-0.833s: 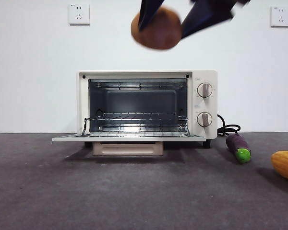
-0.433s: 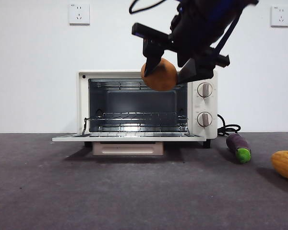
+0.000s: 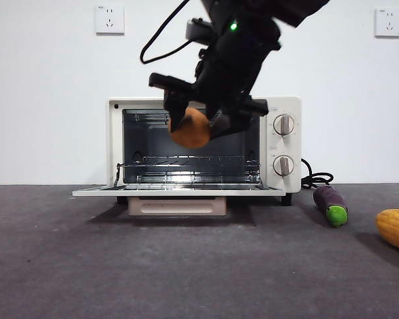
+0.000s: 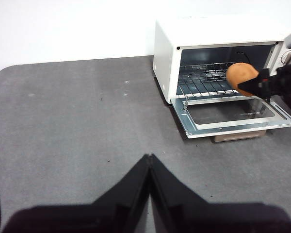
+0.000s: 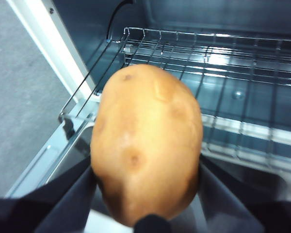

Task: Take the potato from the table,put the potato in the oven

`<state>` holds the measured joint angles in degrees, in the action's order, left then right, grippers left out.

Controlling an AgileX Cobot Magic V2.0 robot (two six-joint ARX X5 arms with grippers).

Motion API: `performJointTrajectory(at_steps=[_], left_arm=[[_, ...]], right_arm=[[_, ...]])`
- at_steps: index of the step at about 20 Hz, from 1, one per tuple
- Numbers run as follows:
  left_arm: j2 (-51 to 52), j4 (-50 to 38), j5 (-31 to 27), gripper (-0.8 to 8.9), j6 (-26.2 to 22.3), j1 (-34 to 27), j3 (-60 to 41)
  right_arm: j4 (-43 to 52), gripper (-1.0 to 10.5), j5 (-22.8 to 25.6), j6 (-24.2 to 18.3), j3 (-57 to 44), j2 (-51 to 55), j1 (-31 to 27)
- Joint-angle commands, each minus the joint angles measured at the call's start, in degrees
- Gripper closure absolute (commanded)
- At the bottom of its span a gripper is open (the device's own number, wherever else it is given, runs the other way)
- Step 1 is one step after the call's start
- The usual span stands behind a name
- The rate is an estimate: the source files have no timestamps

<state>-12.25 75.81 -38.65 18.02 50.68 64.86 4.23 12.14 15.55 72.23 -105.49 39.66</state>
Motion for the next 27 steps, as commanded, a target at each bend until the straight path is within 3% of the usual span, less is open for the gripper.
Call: performJointTrajectory(at_steps=[1, 9, 13, 27], left_arm=[[0.1, -0.2, -0.3, 8.19, -0.6, 0.1, -0.3], [0.1, -0.2, -0.4, 8.19, -0.7, 0.1, -0.3], [0.1, -0.2, -3.3, 8.19, -0.7, 0.1, -0.3], [0.1, -0.2, -3.4, 8.19, -0.4, 0.1, -0.3]], right_arm=[[-0.2, 8.8, 0.0, -0.2, 3.4, -3.3, -0.4], [-1.2, 8.8, -0.2, 0.9, 10.5, -9.3, -3.8], [-1.2, 8.8, -1.5, 0.9, 12.7, -11.6, -5.2], [1.8, 8.7, -3.8, 1.2, 13.6, -15.5, -6.8]])
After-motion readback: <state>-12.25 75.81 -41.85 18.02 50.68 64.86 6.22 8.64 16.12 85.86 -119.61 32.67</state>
